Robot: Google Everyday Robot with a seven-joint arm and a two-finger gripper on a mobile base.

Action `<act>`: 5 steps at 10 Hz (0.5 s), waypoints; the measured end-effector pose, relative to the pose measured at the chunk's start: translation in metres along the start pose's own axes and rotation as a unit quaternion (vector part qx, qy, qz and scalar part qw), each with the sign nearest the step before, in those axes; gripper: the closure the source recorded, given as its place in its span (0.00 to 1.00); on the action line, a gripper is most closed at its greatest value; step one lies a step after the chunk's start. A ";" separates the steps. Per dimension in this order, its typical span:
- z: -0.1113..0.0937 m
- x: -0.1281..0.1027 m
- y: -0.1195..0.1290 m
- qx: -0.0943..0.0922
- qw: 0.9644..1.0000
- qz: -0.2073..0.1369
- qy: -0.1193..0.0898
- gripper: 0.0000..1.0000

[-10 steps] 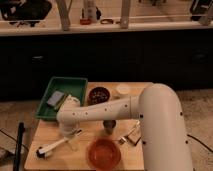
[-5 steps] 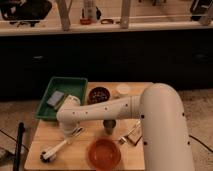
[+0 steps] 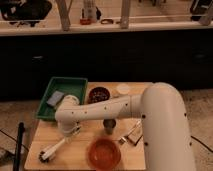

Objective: Wipe table surface with brush

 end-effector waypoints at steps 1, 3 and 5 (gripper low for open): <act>-0.008 -0.002 -0.001 -0.001 1.000 0.001 0.010 1.00; -0.014 0.000 0.001 -0.004 1.000 0.005 0.021 1.00; -0.020 0.003 0.003 -0.008 0.999 0.020 0.043 1.00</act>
